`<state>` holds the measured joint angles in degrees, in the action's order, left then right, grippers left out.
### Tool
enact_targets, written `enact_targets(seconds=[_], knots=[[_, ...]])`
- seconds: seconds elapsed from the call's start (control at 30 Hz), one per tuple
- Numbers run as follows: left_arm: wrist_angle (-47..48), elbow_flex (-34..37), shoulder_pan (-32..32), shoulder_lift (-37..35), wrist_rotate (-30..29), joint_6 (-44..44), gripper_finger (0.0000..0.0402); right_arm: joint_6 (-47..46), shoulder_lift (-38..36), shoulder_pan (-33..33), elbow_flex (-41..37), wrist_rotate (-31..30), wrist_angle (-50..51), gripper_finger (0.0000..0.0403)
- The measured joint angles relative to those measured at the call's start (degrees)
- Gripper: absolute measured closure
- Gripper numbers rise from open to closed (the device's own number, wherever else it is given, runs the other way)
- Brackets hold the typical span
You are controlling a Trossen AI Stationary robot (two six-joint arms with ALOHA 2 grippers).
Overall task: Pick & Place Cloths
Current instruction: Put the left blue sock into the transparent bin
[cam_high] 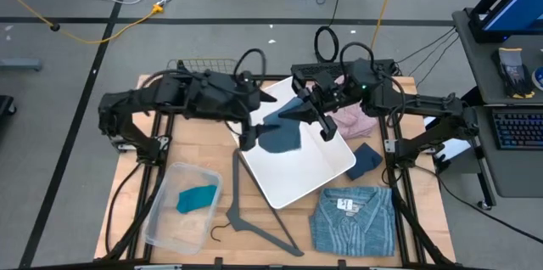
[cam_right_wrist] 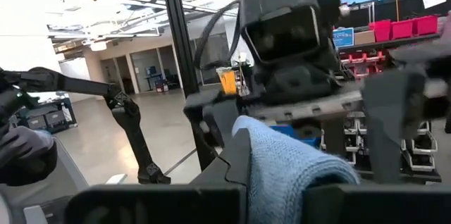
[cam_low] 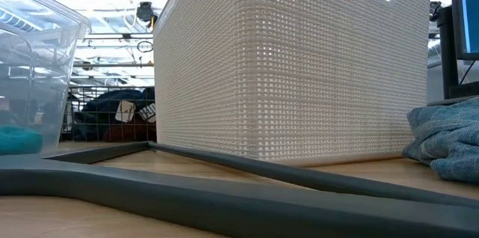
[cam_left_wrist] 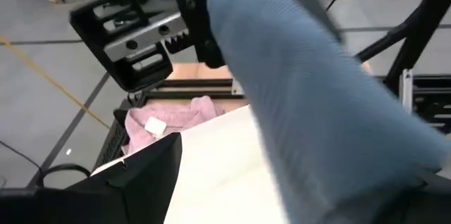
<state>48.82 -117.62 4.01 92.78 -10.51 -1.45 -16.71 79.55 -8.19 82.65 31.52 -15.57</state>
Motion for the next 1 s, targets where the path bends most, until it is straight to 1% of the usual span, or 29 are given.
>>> enact_targets(seconds=[0.1,0.17,0.2,0.3,0.43,0.47,0.5,0.57,0.67,0.83,0.9,1.0], knots=[[0.07,0.03,-0.76,0.74,0.01,0.56,0.0077,-0.10,0.00,0.00,0.00,-0.02,0.17,0.0403],[0.08,-0.04,-1.04,1.07,0.01,0.68,0.0101,-0.11,0.00,0.00,0.00,-0.02,0.13,0.0403],[0.45,-0.01,-1.06,1.25,0.23,0.65,0.0121,-0.12,0.00,0.02,0.00,-0.01,0.13,0.0403],[0.21,0.02,-1.06,2.28,2.31,0.34,0.0201,-0.13,0.00,0.02,0.00,-0.02,0.13,0.0403],[1.20,0.02,-1.00,2.57,4.24,0.43,0.0343,-0.32,0.00,0.02,0.00,0.00,0.24,0.0399],[1.20,0.02,-1.02,2.52,4.25,0.52,0.0371,-0.56,0.00,0.02,0.00,0.00,0.55,0.0395],[1.20,0.02,-1.04,2.47,4.13,1.11,0.0384,-0.93,0.00,0.02,0.00,0.01,0.99,0.0389],[2.15,0.02,-1.04,1.96,4.11,2.42,0.0385,-1.74,0.00,0.02,0.00,0.28,2.67,0.0374],[6.39,0.02,-0.86,0.87,4.15,5.76,0.0395,-2.10,0.00,0.01,0.00,4.05,7.44,0.0344],[21.94,0.00,0.47,-1.22,4.53,16.52,0.0398,-2.12,-0.02,0.07,0.00,8.98,21.38,0.0280],[28.78,0.04,1.54,-1.93,4.32,21.88,0.0397,-2.08,-0.02,0.04,0.00,9.31,26.81,0.0254],[35.23,-0.04,3.44,-2.91,4.20,29.04,0.0398,-1.37,-0.02,0.04,0.00,9.27,32.43,0.0224]])
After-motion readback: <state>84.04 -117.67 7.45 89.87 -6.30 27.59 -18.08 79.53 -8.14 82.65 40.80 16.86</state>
